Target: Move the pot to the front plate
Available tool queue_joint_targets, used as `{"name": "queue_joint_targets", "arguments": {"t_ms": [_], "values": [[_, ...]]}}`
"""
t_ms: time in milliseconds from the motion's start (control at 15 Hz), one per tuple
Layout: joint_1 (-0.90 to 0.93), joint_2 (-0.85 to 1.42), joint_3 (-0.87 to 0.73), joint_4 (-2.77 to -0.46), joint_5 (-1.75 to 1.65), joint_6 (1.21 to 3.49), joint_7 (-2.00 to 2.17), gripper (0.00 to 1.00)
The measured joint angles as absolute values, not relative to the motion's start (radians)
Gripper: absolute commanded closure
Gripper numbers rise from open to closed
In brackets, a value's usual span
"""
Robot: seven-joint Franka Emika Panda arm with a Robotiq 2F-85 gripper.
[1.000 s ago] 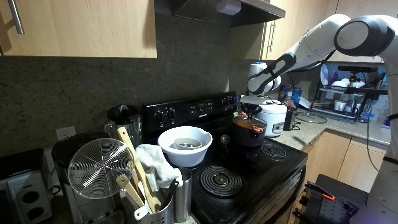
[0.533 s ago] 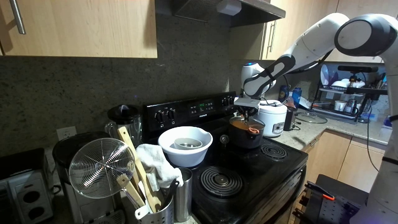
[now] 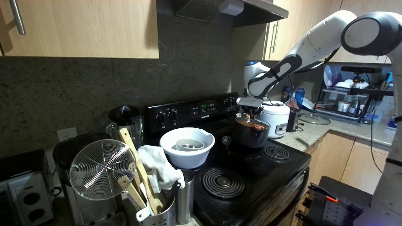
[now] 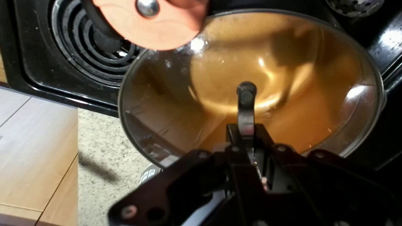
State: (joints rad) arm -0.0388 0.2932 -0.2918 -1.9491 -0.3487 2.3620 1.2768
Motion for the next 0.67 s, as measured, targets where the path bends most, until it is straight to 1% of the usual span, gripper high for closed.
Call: {"name": "queue_joint_targets", "arguments": {"t_ms": [667], "values": [[-0.031,0.212,-0.286,-1.965,-0.433,2.293,1.351,0.90]]}}
